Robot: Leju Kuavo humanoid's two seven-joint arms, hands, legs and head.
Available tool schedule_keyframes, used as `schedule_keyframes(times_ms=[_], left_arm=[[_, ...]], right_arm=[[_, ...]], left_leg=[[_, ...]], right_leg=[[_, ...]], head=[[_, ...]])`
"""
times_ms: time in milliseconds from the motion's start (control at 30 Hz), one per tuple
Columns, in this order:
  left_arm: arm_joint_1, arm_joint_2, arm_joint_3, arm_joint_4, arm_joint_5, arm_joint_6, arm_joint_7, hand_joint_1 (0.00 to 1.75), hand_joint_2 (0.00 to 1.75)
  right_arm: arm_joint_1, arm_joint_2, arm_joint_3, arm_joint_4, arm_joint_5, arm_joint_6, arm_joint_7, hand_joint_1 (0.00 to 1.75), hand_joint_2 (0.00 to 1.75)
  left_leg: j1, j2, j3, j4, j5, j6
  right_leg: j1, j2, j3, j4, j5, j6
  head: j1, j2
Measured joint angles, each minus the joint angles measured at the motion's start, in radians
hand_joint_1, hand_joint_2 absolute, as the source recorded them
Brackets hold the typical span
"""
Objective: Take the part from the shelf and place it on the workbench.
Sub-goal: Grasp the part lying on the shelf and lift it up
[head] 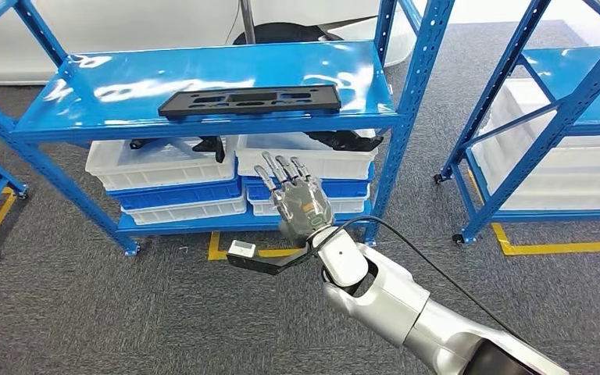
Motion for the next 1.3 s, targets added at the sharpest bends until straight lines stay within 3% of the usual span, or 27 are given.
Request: schedule_keyframes(times_ms=[67, 167, 200, 233, 300, 333, 367, 433, 533, 600, 667, 700, 733, 767, 833, 900, 1000, 1067, 1167, 1200, 1233, 1300], left_arm=[[-0.002, 0.0, -0.001, 0.0, -0.001, 0.0, 0.0, 0.0, 0.0], [-0.005, 0.0, -0.001, 0.0, -0.001, 0.0, -0.001, 0.0, 0.0], [-0.005, 0.0, -0.001, 0.0, -0.002, 0.0, -0.001, 0.0, 0.0], [-0.005, 0.0, -0.001, 0.0, -0.002, 0.0, -0.001, 0.0, 0.0], [-0.005, 0.0, -0.001, 0.0, -0.003, 0.0, -0.001, 0.0, 0.0], [-0.006, 0.0, -0.001, 0.0, -0.004, 0.0, -0.001, 0.0, 0.0], [-0.006, 0.0, -0.002, 0.001, -0.004, 0.0, 0.0, 0.0, 0.0], [-0.004, 0.0, -0.002, 0.003, -0.004, 0.0, 0.001, 0.0, 0.0], [-0.005, 0.0, -0.004, 0.004, -0.004, 0.0, 0.001, 0.0, 0.0], [-0.006, -0.001, -0.005, 0.004, -0.004, -0.001, 0.001, 0.0, 0.0], [-0.005, -0.002, -0.006, 0.004, -0.003, -0.001, 0.001, 0.0, 0.0], [-0.004, -0.002, -0.006, 0.004, -0.002, -0.001, 0.001, 0.0, 0.0], [-0.002, -0.002, -0.006, 0.004, -0.002, -0.001, 0.001, 0.0, 0.0], [-0.001, -0.002, -0.007, 0.004, -0.001, -0.001, 0.001, 0.0, 0.0], [-0.001, -0.004, -0.007, 0.004, -0.001, -0.001, 0.001, 0.0, 0.0], [-0.003, -0.008, -0.008, 0.004, 0.001, -0.002, 0.001, 0.0, 0.0], [-0.005, -0.008, -0.008, 0.004, 0.002, -0.002, 0.001, 0.0, 0.0], [-0.007, -0.008, -0.008, 0.005, 0.002, -0.002, 0.0, 0.0, 0.0], [-0.008, -0.008, -0.008, 0.005, 0.003, -0.002, -0.001, 0.0, 0.0], [-0.008, -0.007, -0.008, 0.005, 0.003, -0.002, -0.001, 0.0, 0.0], [-0.008, -0.007, -0.008, 0.005, 0.003, -0.002, -0.001, 0.0, 0.0], [-0.009, -0.006, -0.008, 0.005, 0.004, -0.002, -0.002, 0.0, 0.0]], right_arm=[[-0.003, 0.003, 0.0, -0.001, 0.0, 0.003, -0.001, 0.0, 1.75], [-0.001, 0.004, 0.002, -0.001, 0.003, 0.012, -0.005, 0.0, 1.75], [0.0, 0.004, 0.004, -0.001, 0.005, 0.014, -0.007, 0.0, 1.75], [0.001, 0.005, 0.005, -0.001, 0.006, 0.017, -0.008, 0.0, 1.75], [0.0, 0.009, 0.007, -0.001, 0.007, 0.021, -0.013, 0.0, 1.75], [-0.001, 0.012, 0.008, -0.001, 0.007, 0.023, -0.016, 0.0, 1.75], [-0.002, 0.015, 0.01, -0.001, 0.006, 0.025, -0.018, 0.0, 1.75], [-0.003, 0.02, 0.015, -0.001, 0.003, 0.028, -0.022, 0.0, 1.75], [-0.006, 0.023, 0.022, -0.001, -0.001, 0.031, -0.028, 0.0, 1.75], [-0.01, 0.025, 0.026, 0.0, -0.003, 0.036, -0.033, 0.0, 1.75], [-0.007, 0.027, 0.03, 0.001, -0.005, 0.042, -0.036, 0.0, 1.75], [-0.004, 0.027, 0.032, 0.002, -0.006, 0.045, -0.036, 0.0, 1.75], [-0.002, 0.026, 0.034, 0.003, -0.006, 0.046, -0.036, 0.0, 1.75], [-0.001, 0.026, 0.035, 0.003, -0.007, 0.047, -0.036, 0.0, 1.75], [-0.002, 0.026, 0.038, 0.003, -0.007, 0.049, -0.038, 0.0, 1.75], [-0.003, 0.027, 0.041, 0.003, -0.008, 0.052, -0.04, 0.0, 1.75], [-0.005, 0.03, 0.046, 0.003, -0.01, 0.056, -0.041, 0.0, 1.75], [-0.008, 0.033, 0.047, 0.004, -0.01, 0.06, -0.042, 0.0, 1.75], [-0.008, 0.035, 0.049, 0.004, -0.01, 0.064, -0.044, 0.0, 1.75], [-0.006, 0.035, 0.049, 0.005, -0.01, 0.065, -0.045, 0.0, 1.75], [-0.004, 0.035, 0.05, 0.006, -0.01, 0.065, -0.045, 0.0, 1.75], [-0.003, 0.035, 0.051, 0.007, -0.01, 0.066, -0.045, 0.0, 1.75]], left_leg=[[0.003, 0.002, -0.043, 0.083, -0.027, -0.008], [0.004, 0.003, -0.162, 0.264, -0.087, -0.017], [0.004, 0.003, -0.184, 0.279, -0.085, -0.017], [0.003, 0.003, -0.189, 0.259, -0.064, -0.014], [-0.002, 0.004, -0.151, 0.124, 0.031, -0.001], [-0.007, 0.004, -0.131, 0.061, 0.067, 0.007], [-0.012, 0.005, -0.116, 0.016, 0.084, 0.015], [-0.02, 0.002, -0.106, -0.007, 0.082, 0.03], [-0.015, -0.003, -0.072, -0.021, 0.083, 0.048], [-0.012, -0.004, -0.054, -0.026, 0.077, 0.057], [-0.013, -0.004, -0.045, -0.025, 0.066, 0.061], [-0.013, -0.004, -0.039, -0.025, 0.06, 0.06], [-0.014, -0.005, -0.031, -0.025, 0.053, 0.06], [-0.016, -0.005, -0.021, -0.025, 0.045, 0.058], [-0.019, -0.005, -0.002, -0.025, 0.03, 0.055], [-0.02, -0.005, 0.006, -0.025, 0.018, 0.046], [-0.02, -0.004, 0.008, -0.009, 0.012, 0.03], [-0.016, -0.002, -0.017, 0.048, -0.013, 0.018], [-0.002, 0.0, -0.131, 0.228, -0.08, -0.004], [0.002, 0.0, -0.162, 0.264, -0.088, -0.01], [0.006, 0.001, -0.176, 0.263, -0.077, -0.013], [0.011, 0.002, -0.149, 0.155, 0.001, -0.02]], right_leg=[[-0.002, 0.0, 0.015, -0.001, -0.008, -0.011], [0.001, 0.001, 0.033, -0.001, -0.027, -0.017], [0.002, 0.001, 0.042, -0.001, -0.035, -0.018], [0.004, 0.002, 0.053, -0.001, -0.043, -0.017], [0.005, 0.003, 0.079, -0.002, -0.062, -0.015], [0.006, 0.003, 0.09, -0.003, -0.07, -0.012], [0.007, 0.003, 0.099, -0.005, -0.078, -0.007], [0.007, 0.003, 0.11, 0.0, -0.081, 0.007], [0.008, 0.001, 0.104, 0.046, -0.091, 0.023], [0.007, 0.0, 0.053, 0.138, -0.135, 0.03], [0.007, 0.0, -0.027, 0.247, -0.18, 0.035], [0.007, 0.0, -0.055, 0.27, -0.183, 0.035], [0.007, 0.0, -0.068, 0.259, -0.164, 0.034], [0.009, 0.0, -0.064, 0.215, -0.123, 0.03], [0.015, -0.001, -0.027, 0.08, -0.024, 0.015], [0.023, -0.001, -0.003, -0.003, 0.014, 0.002], [0.022, -0.001, 0.012, -0.024, 0.015, -0.012], [0.014, -0.002, 0.03, -0.028, 0.011, -0.02], [0.009, -0.002, 0.045, -0.029, -0.003, -0.02], [0.007, -0.002, 0.05, -0.029, -0.009, -0.018], [0.005, -0.001, 0.058, -0.029, -0.016, -0.015], [-0.002, 0.0, 0.078, -0.029, -0.031, -0.005]], head=[[-0.002, 0.0], [-0.003, 0.0], [-0.003, 0.0], [-0.003, 0.0], [-0.003, 0.0], [-0.003, 0.0], [-0.004, 0.0], [-0.004, 0.0], [-0.003, 0.0], [-0.002, 0.0], [-0.002, 0.0], [-0.001, 0.0], [-0.001, 0.0], [-0.001, 0.0], [-0.002, 0.0], [-0.003, 0.0], [-0.003, 0.0], [-0.005, 0.0], [-0.008, 0.0], [-0.008, 0.0], [-0.008, 0.0], [-0.008, 0.0]])
